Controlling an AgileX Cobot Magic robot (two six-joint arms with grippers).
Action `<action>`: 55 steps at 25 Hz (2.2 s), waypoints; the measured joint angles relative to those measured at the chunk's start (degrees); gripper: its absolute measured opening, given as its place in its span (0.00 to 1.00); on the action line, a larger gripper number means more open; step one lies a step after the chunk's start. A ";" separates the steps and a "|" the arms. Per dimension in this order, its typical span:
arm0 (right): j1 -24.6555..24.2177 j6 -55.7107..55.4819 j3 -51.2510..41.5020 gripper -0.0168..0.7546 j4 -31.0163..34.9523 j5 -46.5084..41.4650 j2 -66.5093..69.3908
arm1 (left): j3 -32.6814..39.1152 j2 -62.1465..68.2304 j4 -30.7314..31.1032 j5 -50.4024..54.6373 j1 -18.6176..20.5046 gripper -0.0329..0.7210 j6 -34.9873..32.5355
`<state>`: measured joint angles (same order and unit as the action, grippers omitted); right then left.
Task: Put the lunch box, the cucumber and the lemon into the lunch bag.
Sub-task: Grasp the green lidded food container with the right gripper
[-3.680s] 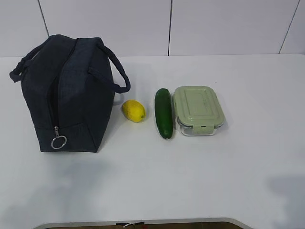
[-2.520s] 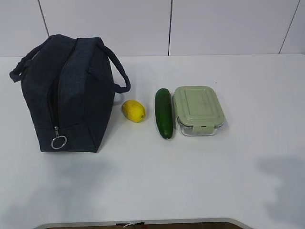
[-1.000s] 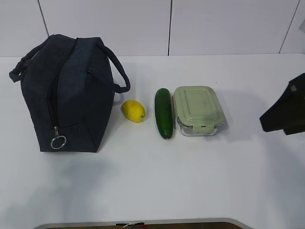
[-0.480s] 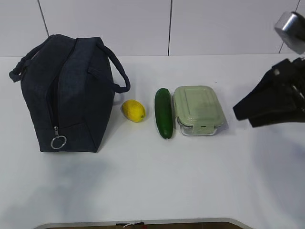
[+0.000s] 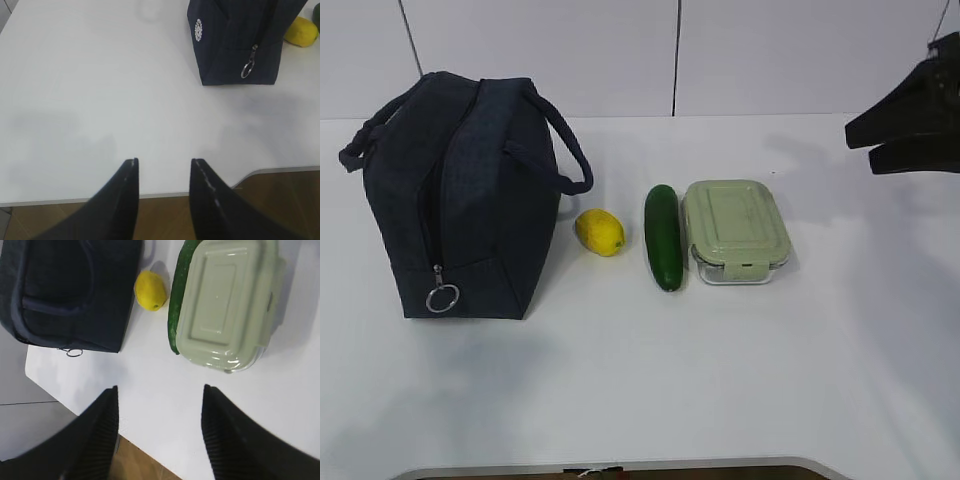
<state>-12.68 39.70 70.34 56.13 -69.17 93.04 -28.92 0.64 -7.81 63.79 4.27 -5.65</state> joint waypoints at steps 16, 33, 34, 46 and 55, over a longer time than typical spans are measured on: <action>-0.14 0.00 3.75 0.58 0.11 0.03 8.04 | 0.00 0.00 0.00 0.00 0.00 0.36 0.00; -0.14 -3.65 20.20 0.67 -2.48 0.16 26.05 | 0.00 0.00 0.00 0.00 0.00 0.36 0.00; -0.14 -3.65 20.53 0.67 -2.58 0.16 26.78 | 0.00 0.00 0.00 0.00 0.00 0.36 0.00; 3.32 -3.63 21.73 0.67 -2.30 0.25 31.43 | 0.00 0.00 0.00 0.00 0.00 0.36 0.00; 4.21 -1.16 21.73 0.67 -1.73 0.25 33.02 | 0.00 0.00 0.00 0.00 0.00 0.36 0.00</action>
<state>-8.48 38.53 92.06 54.41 -68.91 126.06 -28.92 0.64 -7.81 63.79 4.27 -5.65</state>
